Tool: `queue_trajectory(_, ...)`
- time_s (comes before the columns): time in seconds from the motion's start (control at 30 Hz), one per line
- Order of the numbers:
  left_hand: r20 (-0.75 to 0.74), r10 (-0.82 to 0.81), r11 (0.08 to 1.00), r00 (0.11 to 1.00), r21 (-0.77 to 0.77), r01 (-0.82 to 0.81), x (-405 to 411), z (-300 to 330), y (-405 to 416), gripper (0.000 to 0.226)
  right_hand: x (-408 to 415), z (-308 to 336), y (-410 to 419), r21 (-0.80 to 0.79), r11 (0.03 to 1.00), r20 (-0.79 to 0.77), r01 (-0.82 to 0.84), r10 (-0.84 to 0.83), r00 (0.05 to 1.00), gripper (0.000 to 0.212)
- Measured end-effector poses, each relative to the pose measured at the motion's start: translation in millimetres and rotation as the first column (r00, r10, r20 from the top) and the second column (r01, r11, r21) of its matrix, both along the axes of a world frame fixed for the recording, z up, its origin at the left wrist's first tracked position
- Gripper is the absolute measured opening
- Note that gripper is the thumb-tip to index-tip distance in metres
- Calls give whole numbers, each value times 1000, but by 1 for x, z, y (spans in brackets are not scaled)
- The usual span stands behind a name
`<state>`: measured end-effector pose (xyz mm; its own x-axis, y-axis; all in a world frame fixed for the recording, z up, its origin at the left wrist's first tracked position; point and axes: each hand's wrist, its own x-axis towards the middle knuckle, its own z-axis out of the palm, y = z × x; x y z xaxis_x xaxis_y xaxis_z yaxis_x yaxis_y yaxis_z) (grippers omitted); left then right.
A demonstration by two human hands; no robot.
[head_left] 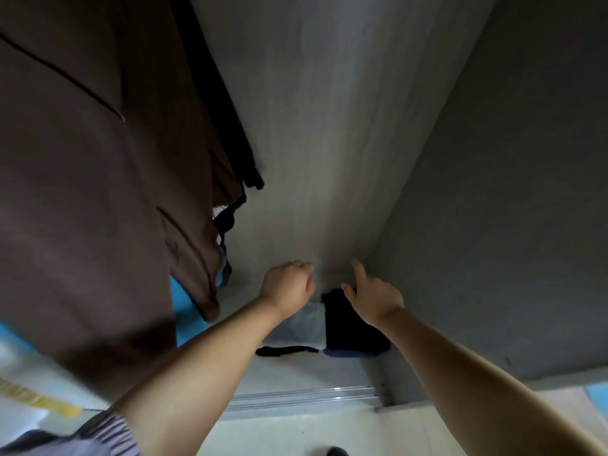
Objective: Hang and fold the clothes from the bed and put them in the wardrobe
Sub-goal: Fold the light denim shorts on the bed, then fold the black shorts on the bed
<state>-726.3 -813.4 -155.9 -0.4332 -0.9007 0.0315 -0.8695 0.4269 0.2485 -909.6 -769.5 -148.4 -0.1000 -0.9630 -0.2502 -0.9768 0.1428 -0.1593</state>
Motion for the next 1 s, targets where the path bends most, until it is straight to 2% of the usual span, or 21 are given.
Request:
queue_trajectory(0.23, -46, -199, 979, 979, -54, 196, -8, 57, 38, 28, -8, 33, 73, -61, 980, -3, 190, -190, 982, 60)
queue_trajectory(0.37, -47, -348, 937, 936, -51, 345, -26, 82, 60, 25, -17, 45, 124, -118, 952, -34, 281, -287, 957, 59)
queue_trajectory(0.5, -6, -474, 880, 880, -15, 474, -73, 88, 103, 28, -51, 56, 184, -105, 918, -72, 381, -389, 918, 60)
queue_trajectory(0.6, 44, -608, 793, 792, 8, 609, -118, 86, 153, 30, -87, 66, 240, -91, 863, -88, 497, -504, 859, 56)
queue_trajectory(0.7, 100, -744, 666, 661, 20, 746, -169, 90, 209, 29, -124, 75, 308, -87, 769, -71, 634, -639, 766, 52)
queue_trajectory(0.83, 130, -835, 540, 535, 10, 841, -253, 107, 285, 29, -172, 86, 414, -76, 641, -78, 764, -768, 636, 52)
queue_trajectory(1.0, 53, -899, 436, 435, 11, 900, -349, 118, 407, 44, -223, 95, 574, 11, 521, -194, 854, -836, 513, 49)
